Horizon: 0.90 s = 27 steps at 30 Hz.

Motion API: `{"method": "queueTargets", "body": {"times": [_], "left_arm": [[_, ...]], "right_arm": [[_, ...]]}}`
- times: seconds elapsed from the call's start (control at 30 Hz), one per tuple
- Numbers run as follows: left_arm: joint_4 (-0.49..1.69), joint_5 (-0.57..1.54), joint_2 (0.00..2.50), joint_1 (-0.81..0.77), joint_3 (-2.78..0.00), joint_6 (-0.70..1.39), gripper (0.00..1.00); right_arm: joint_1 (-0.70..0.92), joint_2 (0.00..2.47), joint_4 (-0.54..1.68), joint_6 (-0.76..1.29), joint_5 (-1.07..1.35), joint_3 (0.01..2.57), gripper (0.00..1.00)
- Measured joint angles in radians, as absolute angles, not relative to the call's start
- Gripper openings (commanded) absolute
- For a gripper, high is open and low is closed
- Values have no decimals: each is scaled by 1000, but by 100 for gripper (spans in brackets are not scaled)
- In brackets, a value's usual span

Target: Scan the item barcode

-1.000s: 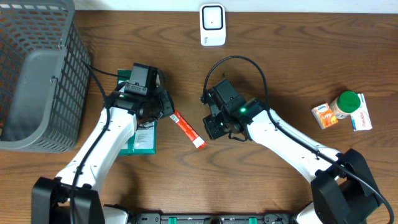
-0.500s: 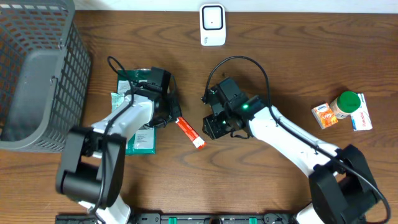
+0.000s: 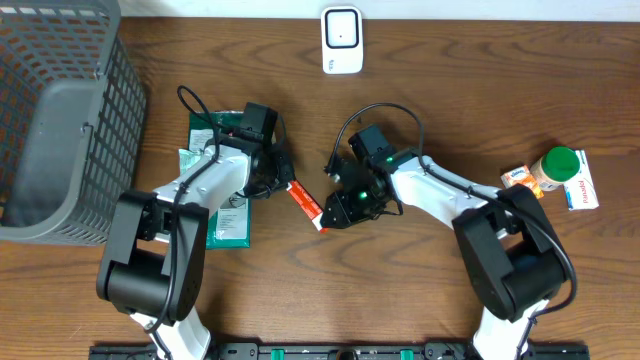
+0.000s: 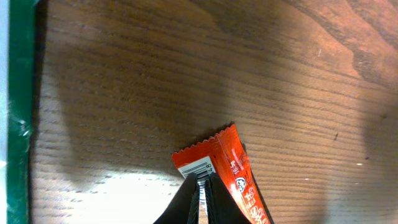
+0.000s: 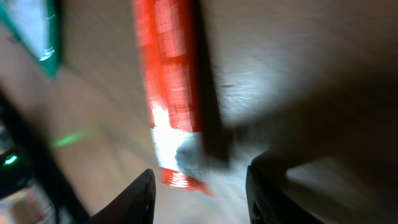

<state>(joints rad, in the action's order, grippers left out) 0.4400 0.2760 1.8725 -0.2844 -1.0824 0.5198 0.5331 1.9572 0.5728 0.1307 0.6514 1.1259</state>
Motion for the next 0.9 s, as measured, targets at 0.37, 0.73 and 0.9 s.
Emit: {"method": "queueTargets", "body": {"times": [0.37, 0.73, 0.9], "left_arm": [[438, 286, 1877, -283, -1087, 520, 8], [439, 287, 1878, -283, -1087, 520, 9], [467, 289, 1866, -273, -1085, 524, 23]], "right_arm": [[533, 2049, 435, 109, 886, 1125, 26], [533, 2056, 403, 102, 894, 1124, 1], [533, 2056, 424, 115, 850, 1124, 1]]}}
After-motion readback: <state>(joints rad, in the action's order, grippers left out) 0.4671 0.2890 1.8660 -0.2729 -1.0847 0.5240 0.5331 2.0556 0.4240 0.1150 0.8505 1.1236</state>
